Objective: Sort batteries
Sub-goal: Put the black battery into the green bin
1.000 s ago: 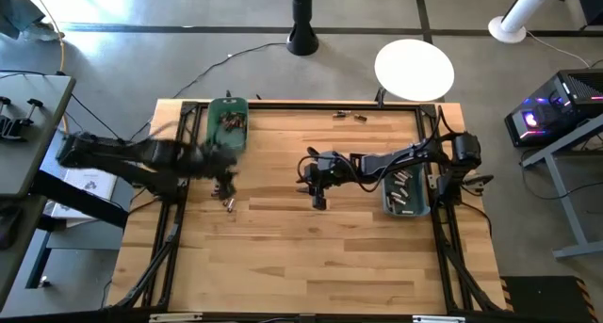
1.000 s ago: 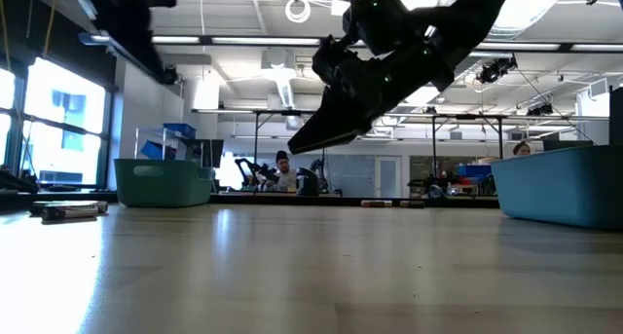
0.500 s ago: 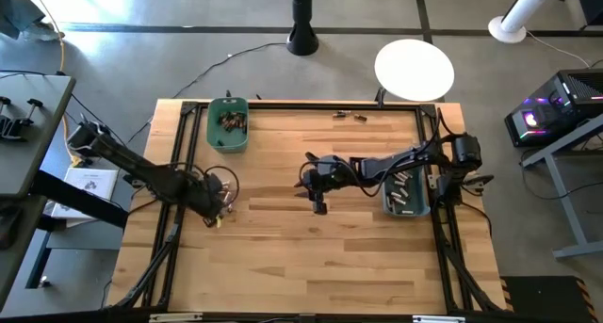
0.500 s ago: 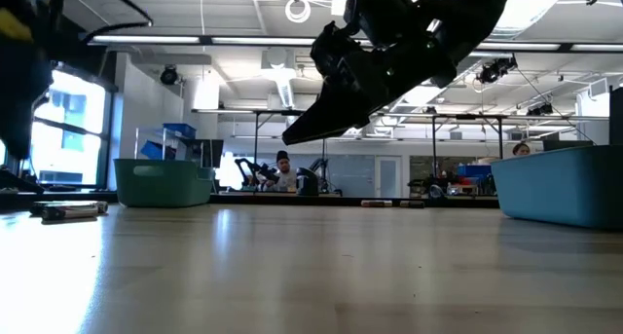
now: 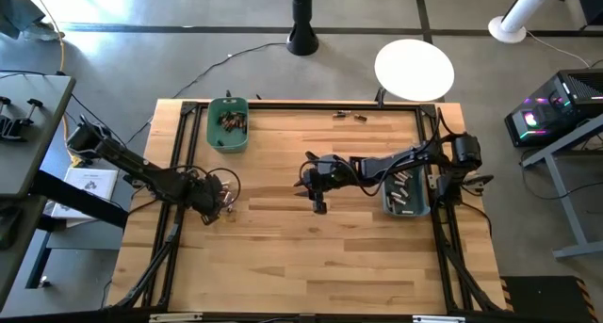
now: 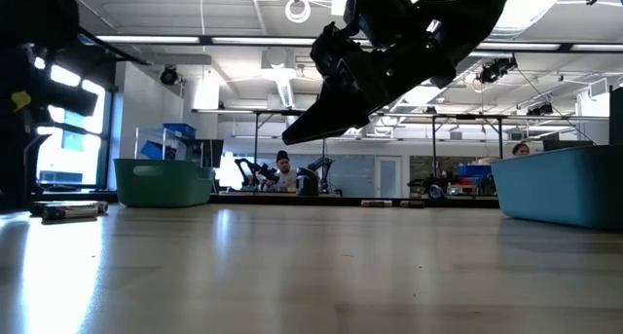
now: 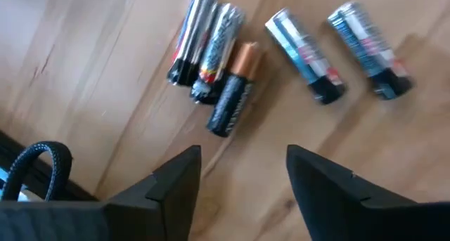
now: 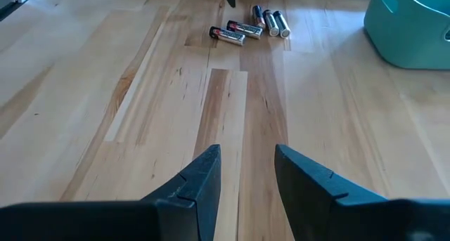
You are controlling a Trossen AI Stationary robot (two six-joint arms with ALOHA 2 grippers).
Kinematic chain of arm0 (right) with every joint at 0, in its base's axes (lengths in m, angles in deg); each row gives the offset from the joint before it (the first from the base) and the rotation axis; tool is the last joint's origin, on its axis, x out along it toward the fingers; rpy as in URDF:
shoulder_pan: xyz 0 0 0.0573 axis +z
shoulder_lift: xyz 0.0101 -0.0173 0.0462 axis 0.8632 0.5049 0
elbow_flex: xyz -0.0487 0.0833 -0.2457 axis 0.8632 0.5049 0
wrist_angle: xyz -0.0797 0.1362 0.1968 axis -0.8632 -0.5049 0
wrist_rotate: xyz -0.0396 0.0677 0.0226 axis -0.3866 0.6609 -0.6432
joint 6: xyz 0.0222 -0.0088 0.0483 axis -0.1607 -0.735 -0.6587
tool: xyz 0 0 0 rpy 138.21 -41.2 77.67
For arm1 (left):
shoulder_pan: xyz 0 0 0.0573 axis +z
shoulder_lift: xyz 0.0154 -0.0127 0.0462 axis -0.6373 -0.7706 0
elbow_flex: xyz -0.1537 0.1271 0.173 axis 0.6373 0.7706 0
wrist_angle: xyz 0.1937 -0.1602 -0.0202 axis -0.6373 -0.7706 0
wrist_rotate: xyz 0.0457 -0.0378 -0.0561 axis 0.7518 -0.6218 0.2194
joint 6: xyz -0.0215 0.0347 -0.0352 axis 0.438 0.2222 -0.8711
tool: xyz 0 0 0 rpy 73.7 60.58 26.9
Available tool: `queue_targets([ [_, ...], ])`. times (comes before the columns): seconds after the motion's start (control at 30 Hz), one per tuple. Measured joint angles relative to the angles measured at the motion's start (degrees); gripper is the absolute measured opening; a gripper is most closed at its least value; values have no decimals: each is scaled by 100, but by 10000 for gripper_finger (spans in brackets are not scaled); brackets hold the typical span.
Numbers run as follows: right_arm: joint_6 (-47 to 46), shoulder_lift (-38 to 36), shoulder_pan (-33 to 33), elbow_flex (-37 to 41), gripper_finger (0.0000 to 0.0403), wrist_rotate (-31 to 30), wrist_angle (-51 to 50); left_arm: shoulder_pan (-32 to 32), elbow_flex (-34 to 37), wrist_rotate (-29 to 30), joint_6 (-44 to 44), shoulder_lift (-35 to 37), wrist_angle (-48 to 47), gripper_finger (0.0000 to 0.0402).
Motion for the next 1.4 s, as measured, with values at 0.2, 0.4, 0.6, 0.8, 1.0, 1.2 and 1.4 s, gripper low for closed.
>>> queue_targets([
  [0.2, -2, 0, 0, 0, 129, 0, 1, 46, 49, 11, -51, -2, 38, 215],
  [0.4, -2, 0, 0, 0, 129, 0, 2, 46, 49, 24, -2, -70, 43, 209],
  [0.6, -94, 0, 0, 0, 129, 0, 2, 44, 1, -342, 231, -225, 157, 204],
  [0.8, -100, 0, 11, 0, 129, -2, 2, -52, -25, -609, 968, -284, 290, 194],
  [1.0, -105, 0, 17, 0, 129, 0, 2, -85, -25, 140, 1279, -368, 397, 188],
  [1.2, -55, -1, 37, 0, 129, 0, 5, 65, -23, 395, 694, -464, 380, 188],
  [1.4, -44, -2, 38, 0, 129, 0, 5, 383, -21, 384, 612, -468, 388, 188],
])
